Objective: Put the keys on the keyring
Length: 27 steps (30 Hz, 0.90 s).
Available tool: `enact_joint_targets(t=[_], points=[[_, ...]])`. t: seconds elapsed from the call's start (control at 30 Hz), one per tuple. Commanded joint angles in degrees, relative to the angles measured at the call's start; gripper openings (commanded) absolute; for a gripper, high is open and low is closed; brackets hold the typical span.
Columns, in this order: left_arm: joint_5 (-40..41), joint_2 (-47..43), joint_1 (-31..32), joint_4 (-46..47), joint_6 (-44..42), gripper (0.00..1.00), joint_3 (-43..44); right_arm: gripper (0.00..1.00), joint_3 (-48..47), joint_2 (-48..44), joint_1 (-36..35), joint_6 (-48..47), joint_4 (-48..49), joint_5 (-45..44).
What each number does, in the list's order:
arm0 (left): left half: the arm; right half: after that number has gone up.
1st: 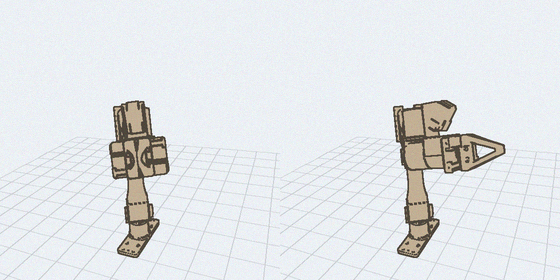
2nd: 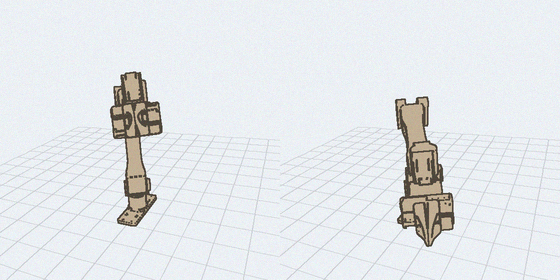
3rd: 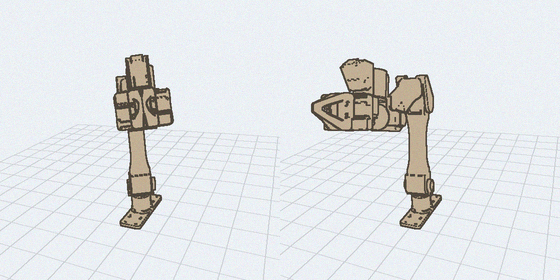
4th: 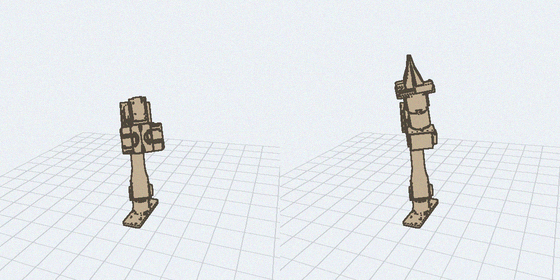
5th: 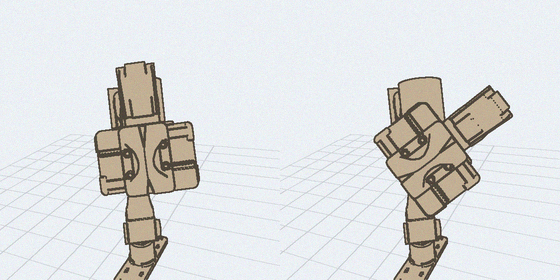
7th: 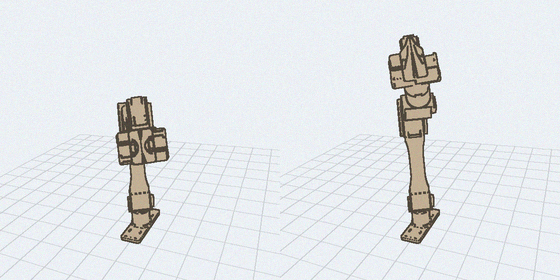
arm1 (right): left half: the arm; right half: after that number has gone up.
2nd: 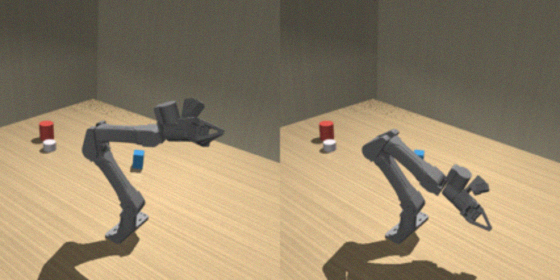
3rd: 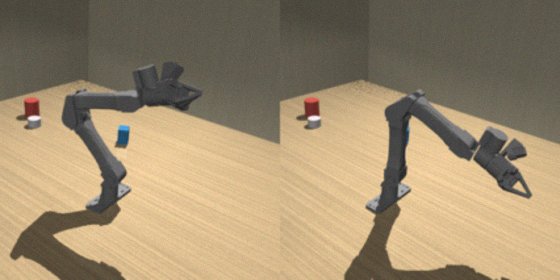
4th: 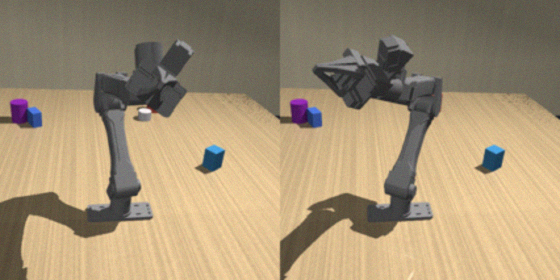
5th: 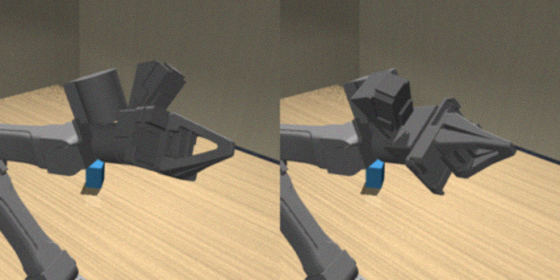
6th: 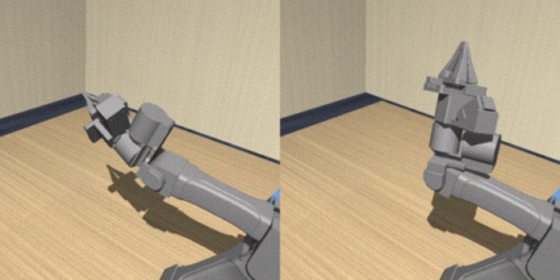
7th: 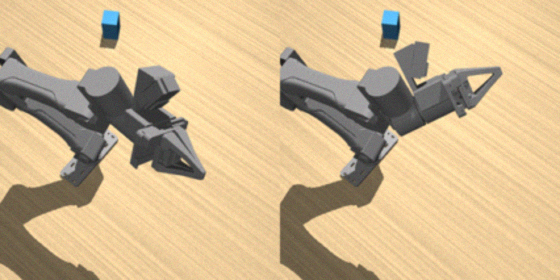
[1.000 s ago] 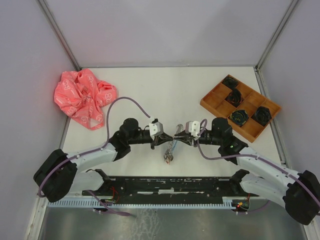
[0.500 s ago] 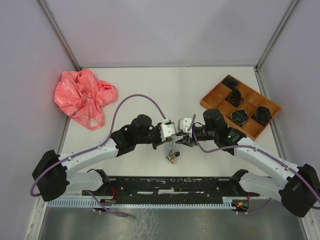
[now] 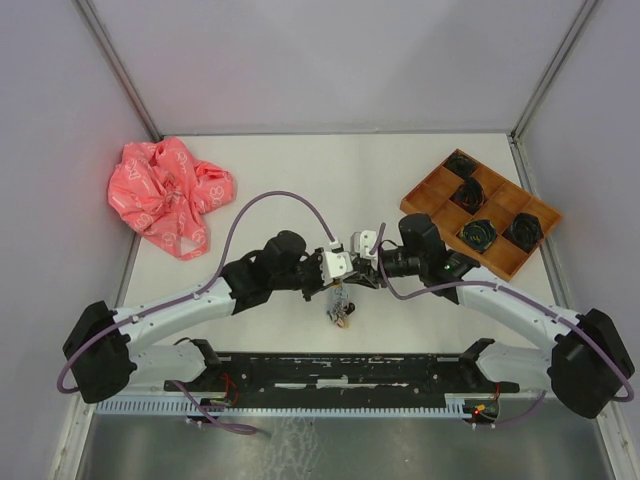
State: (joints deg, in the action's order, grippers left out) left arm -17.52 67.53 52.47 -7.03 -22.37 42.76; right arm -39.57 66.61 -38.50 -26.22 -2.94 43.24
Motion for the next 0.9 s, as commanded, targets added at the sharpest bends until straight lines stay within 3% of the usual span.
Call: enact_joint_targets(t=[0.0, 0.2, 0.67, 0.87], points=[[-0.8, -2.6, 0.6, 5.0, -1.8, 0.03, 2.6, 0.34, -0.5, 1.2, -0.1, 2.5, 6.6, 2.2], [-1.1, -3.1, 0.6, 5.9, -1.2, 0.03, 2.0, 0.29, 0.2, 2.8, -0.1, 3.4, 9.0, 3.5], [-1.6, -4.5, 0.6, 10.2, 1.0, 0.03, -0.2, 0.01, -1.2, 4.8, -0.1, -0.8, 3.3, 7.1], [-0.2, -7.2, 0.5, 16.0, 2.9, 0.31, -5.5, 0.01, 0.8, 2.7, 0.1, -1.0, 6.8, 6.4]])
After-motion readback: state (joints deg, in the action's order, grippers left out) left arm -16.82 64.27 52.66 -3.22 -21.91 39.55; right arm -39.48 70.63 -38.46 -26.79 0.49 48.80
